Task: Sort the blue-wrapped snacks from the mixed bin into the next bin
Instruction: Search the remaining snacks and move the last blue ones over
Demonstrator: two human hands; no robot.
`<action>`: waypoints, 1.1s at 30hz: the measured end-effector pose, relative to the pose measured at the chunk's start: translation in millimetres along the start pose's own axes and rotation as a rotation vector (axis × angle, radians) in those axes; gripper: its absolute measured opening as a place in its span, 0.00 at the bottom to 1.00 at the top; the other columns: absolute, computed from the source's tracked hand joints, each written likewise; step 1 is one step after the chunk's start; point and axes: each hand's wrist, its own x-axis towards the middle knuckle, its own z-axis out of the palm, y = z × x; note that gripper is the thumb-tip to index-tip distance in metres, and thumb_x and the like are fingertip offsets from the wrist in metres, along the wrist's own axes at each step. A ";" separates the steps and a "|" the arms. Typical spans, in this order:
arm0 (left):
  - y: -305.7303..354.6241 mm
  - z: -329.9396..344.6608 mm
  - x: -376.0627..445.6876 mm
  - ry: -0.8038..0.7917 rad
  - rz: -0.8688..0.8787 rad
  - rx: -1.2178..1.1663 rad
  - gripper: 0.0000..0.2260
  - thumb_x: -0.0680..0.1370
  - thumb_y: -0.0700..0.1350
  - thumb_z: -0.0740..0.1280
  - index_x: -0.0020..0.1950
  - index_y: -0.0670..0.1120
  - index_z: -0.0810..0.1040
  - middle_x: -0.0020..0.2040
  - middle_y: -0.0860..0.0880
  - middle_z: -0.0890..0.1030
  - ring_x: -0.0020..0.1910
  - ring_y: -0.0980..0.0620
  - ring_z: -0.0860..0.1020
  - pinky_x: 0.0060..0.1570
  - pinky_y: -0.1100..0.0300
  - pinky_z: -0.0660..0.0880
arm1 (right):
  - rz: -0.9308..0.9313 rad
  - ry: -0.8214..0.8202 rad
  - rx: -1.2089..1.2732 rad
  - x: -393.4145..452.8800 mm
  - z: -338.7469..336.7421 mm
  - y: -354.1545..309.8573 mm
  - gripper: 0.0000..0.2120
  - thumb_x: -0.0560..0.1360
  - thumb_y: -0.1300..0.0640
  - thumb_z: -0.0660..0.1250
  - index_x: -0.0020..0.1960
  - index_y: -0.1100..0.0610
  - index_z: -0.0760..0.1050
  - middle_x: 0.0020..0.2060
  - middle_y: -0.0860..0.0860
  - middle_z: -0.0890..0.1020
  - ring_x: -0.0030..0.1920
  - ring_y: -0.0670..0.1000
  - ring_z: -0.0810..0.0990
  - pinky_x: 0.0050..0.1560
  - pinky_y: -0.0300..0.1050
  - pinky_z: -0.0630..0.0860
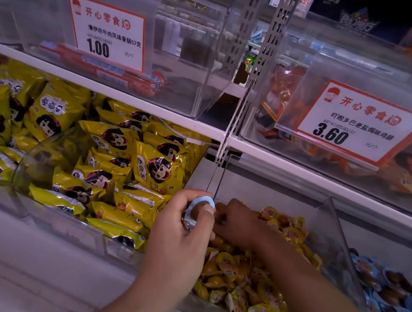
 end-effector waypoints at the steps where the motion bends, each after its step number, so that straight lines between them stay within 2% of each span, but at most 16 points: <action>1: -0.4 -0.5 0.0 -0.001 0.000 0.000 0.07 0.80 0.49 0.66 0.50 0.63 0.77 0.36 0.50 0.82 0.33 0.56 0.80 0.29 0.64 0.74 | 0.033 -0.001 -0.040 -0.6 -3.6 6.2 0.11 0.74 0.48 0.70 0.44 0.55 0.83 0.45 0.55 0.78 0.45 0.55 0.79 0.45 0.48 0.77; 3: -1.9 -1.0 0.7 0.000 0.000 -0.002 0.07 0.80 0.49 0.66 0.50 0.63 0.77 0.36 0.51 0.82 0.34 0.56 0.81 0.30 0.64 0.75 | 0.094 -0.014 -0.137 -0.6 -10.4 17.0 0.08 0.73 0.51 0.71 0.50 0.51 0.85 0.52 0.54 0.79 0.51 0.55 0.80 0.47 0.46 0.77; 6: -3.6 -0.9 1.6 0.000 0.008 0.012 0.06 0.80 0.49 0.66 0.50 0.62 0.78 0.36 0.51 0.81 0.35 0.54 0.81 0.33 0.62 0.78 | 0.114 -0.009 -0.332 1.3 -12.9 21.6 0.17 0.74 0.48 0.70 0.62 0.49 0.79 0.58 0.55 0.74 0.59 0.57 0.76 0.52 0.48 0.76; 8: -3.4 -0.8 1.7 -0.001 0.010 0.015 0.05 0.80 0.49 0.66 0.51 0.61 0.78 0.36 0.51 0.81 0.35 0.54 0.81 0.32 0.66 0.76 | 0.073 0.015 -0.367 4.2 -11.5 18.8 0.19 0.75 0.43 0.68 0.59 0.54 0.80 0.55 0.55 0.73 0.57 0.57 0.75 0.53 0.51 0.76; 10: -2.7 -1.4 1.8 -0.007 0.003 0.010 0.05 0.80 0.50 0.66 0.51 0.61 0.78 0.36 0.51 0.82 0.36 0.55 0.81 0.32 0.68 0.74 | 0.025 0.012 -0.284 6.3 -6.8 12.9 0.21 0.76 0.39 0.64 0.54 0.56 0.79 0.50 0.56 0.73 0.52 0.56 0.74 0.48 0.49 0.74; 12: -2.5 -2.3 1.9 -0.016 -0.006 0.004 0.05 0.80 0.50 0.65 0.51 0.61 0.78 0.36 0.51 0.82 0.34 0.56 0.80 0.31 0.67 0.74 | -0.003 -0.005 -0.190 6.4 0.0 5.1 0.18 0.77 0.41 0.61 0.50 0.56 0.78 0.47 0.55 0.73 0.49 0.56 0.74 0.45 0.48 0.73; 14: -2.4 -3.0 2.1 -0.019 -0.016 -0.008 0.05 0.80 0.50 0.65 0.51 0.61 0.78 0.35 0.50 0.82 0.30 0.57 0.78 0.28 0.66 0.71 | -0.026 -0.047 -0.164 7.0 6.9 2.4 0.17 0.76 0.42 0.61 0.48 0.56 0.77 0.47 0.56 0.75 0.49 0.56 0.75 0.48 0.52 0.76; 18: -0.7 -1.8 2.6 -0.002 -0.004 -0.002 0.06 0.80 0.49 0.66 0.50 0.60 0.78 0.35 0.50 0.82 0.33 0.53 0.81 0.29 0.65 0.73 | 0.012 -0.158 -0.125 8.7 1.4 2.5 0.19 0.75 0.41 0.65 0.51 0.57 0.78 0.46 0.57 0.79 0.46 0.56 0.78 0.49 0.55 0.79; 21: -0.5 -0.6 2.0 -0.001 0.008 0.024 0.06 0.80 0.48 0.66 0.50 0.60 0.78 0.34 0.50 0.81 0.34 0.53 0.81 0.31 0.66 0.75 | 0.069 -0.236 -0.218 14.0 -2.9 -6.1 0.23 0.74 0.40 0.66 0.61 0.54 0.75 0.54 0.56 0.80 0.52 0.57 0.79 0.52 0.52 0.79; 23: -0.8 -0.3 1.7 0.002 0.011 0.033 0.05 0.80 0.49 0.66 0.50 0.60 0.78 0.34 0.51 0.81 0.34 0.54 0.81 0.31 0.67 0.74 | 0.070 -0.200 -0.260 18.1 4.3 -12.7 0.22 0.75 0.43 0.67 0.65 0.53 0.74 0.58 0.54 0.80 0.55 0.57 0.80 0.54 0.52 0.79; 27: -0.3 1.1 2.5 0.008 0.028 0.033 0.06 0.79 0.47 0.66 0.49 0.59 0.79 0.36 0.53 0.82 0.35 0.54 0.81 0.30 0.69 0.73 | 0.038 -0.056 -0.264 20.1 14.5 -14.4 0.16 0.75 0.46 0.66 0.60 0.51 0.76 0.56 0.52 0.81 0.55 0.56 0.81 0.55 0.55 0.79; 31: 1.0 0.1 2.4 0.007 0.074 0.100 0.06 0.79 0.48 0.66 0.50 0.61 0.78 0.34 0.52 0.81 0.31 0.55 0.80 0.28 0.68 0.72 | 0.015 -0.071 -0.215 12.4 9.1 -6.8 0.16 0.77 0.44 0.63 0.59 0.52 0.76 0.56 0.52 0.81 0.54 0.55 0.81 0.54 0.54 0.79; 33: 0.8 0.7 1.0 -0.018 0.126 0.166 0.05 0.79 0.49 0.66 0.51 0.61 0.77 0.33 0.55 0.80 0.28 0.56 0.77 0.26 0.68 0.69 | 0.024 -0.051 -0.225 7.4 7.8 -2.4 0.16 0.77 0.43 0.63 0.57 0.53 0.77 0.55 0.52 0.82 0.54 0.55 0.81 0.53 0.53 0.79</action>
